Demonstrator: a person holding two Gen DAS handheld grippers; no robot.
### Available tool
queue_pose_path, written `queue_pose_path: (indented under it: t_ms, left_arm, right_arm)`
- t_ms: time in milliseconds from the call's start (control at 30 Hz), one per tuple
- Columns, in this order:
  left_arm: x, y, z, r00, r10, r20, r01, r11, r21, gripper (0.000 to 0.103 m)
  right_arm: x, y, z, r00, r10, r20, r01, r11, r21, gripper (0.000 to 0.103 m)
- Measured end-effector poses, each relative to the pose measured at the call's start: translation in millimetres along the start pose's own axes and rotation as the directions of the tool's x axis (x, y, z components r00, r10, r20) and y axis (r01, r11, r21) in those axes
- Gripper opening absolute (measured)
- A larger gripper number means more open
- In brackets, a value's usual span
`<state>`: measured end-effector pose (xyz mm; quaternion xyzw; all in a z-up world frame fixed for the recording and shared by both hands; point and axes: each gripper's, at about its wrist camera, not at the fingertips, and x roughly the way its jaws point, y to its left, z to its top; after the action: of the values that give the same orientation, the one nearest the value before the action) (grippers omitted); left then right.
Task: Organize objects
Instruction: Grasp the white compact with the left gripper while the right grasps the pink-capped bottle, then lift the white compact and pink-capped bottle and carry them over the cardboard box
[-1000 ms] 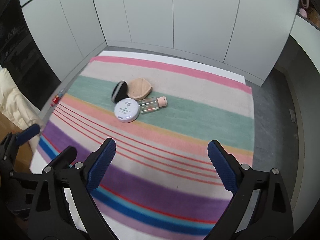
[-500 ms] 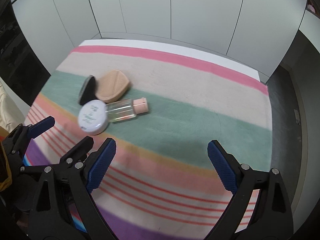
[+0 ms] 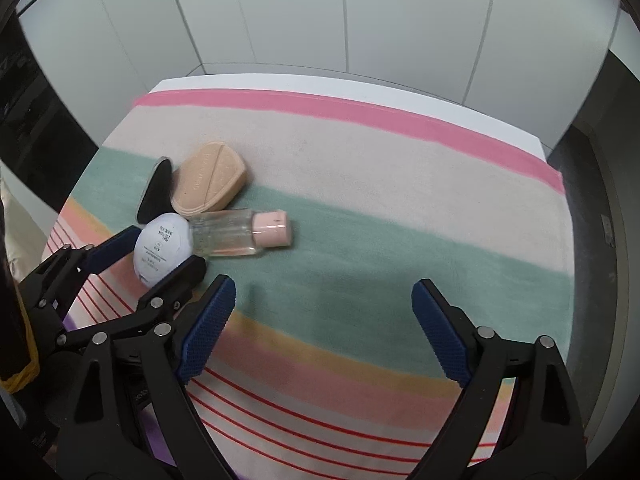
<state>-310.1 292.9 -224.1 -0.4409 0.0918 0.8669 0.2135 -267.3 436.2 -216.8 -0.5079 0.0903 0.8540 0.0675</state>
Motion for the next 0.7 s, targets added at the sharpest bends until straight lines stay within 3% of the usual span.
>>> queue_pose_path:
  t_ms: [233,467,500,567,700]
  left_arm:
    - [-11,23,-10,1.000,0.000,-0.013,0.000,0.999,-0.043,0.059]
    - [-15,39,-12,0.999,-0.010,-0.039,0.007,0.996,-0.087,0.059]
    - [-16,41,-12,0.999,-0.015,-0.043,0.010,0.995,-0.097,0.059]
    - [-18,45,-12,0.999,-0.019,-0.048,0.014,0.994,-0.108,0.059]
    - [-30,50,-10,0.999,-0.026,-0.041,0.021,0.993,-0.116,0.059]
  right_arm:
    - [8,28,6,0.998,0.055,0.017,-0.055,0.998,-0.014,0.093]
    - [30,43,17,1.000,-0.012,0.013,0.012,1.000,-0.011,0.093]
    - [32,43,18,1.000,-0.016,0.012,0.016,1.000,-0.008,0.091]
    - [31,45,19,0.999,-0.034,0.027,0.035,0.999,-0.014,0.063]
    - [24,46,20,1.000,-0.025,0.018,0.025,1.000,-0.014,0.063]
